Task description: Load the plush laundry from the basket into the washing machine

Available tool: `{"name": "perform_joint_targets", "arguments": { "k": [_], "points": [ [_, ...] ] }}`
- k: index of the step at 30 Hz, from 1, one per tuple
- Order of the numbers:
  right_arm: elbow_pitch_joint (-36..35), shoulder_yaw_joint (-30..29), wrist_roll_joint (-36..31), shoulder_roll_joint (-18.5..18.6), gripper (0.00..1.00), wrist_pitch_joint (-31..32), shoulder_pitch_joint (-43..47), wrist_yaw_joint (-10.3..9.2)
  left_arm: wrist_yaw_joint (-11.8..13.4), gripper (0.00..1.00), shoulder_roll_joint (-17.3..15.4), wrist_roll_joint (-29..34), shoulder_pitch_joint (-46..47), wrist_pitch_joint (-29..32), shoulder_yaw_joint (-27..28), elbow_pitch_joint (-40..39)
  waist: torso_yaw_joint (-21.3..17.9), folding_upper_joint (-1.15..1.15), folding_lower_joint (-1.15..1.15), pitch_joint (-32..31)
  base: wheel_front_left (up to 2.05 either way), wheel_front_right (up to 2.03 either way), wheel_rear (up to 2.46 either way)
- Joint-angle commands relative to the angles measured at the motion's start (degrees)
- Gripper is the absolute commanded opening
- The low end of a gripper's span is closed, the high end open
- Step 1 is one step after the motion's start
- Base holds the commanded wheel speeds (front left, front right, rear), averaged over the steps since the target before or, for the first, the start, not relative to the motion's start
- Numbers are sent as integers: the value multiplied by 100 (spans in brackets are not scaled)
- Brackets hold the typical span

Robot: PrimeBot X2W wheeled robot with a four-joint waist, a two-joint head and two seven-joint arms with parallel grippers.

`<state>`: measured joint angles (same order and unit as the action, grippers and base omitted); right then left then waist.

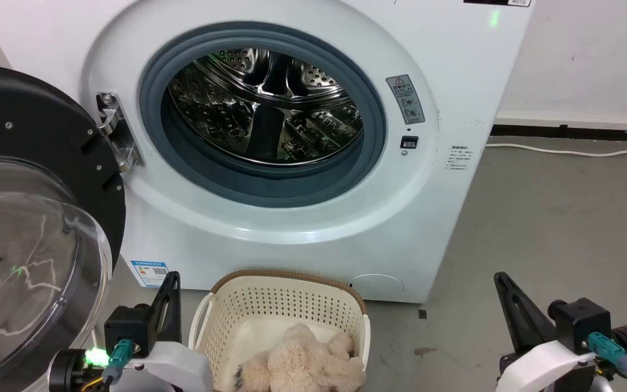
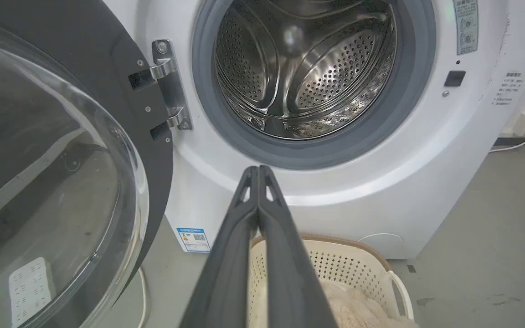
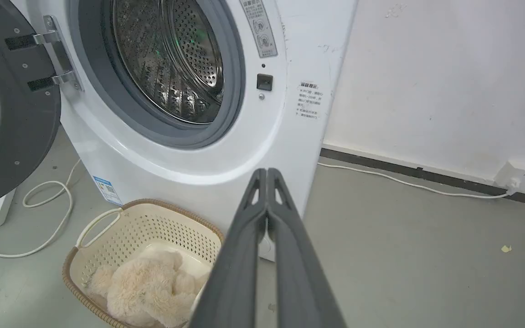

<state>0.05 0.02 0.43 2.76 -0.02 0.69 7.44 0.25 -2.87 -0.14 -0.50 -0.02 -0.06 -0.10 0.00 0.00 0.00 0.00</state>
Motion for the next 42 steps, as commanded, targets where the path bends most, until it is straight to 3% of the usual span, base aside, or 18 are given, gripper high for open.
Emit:
{"name": "perform_joint_targets", "arguments": {
  "k": [1, 42],
  "points": [
    [-5, -2, -43, 11, 0, 2, -69, 5, -25, 0, 0, 14, 50, 2, 6, 10, 0, 0, 0, 0, 0, 0, 0],
    [-5, -2, -43, 11, 0, 2, -69, 5, -25, 0, 0, 14, 50, 2, 6, 10, 0, 0, 0, 0, 0, 0, 0]
  ]
}}
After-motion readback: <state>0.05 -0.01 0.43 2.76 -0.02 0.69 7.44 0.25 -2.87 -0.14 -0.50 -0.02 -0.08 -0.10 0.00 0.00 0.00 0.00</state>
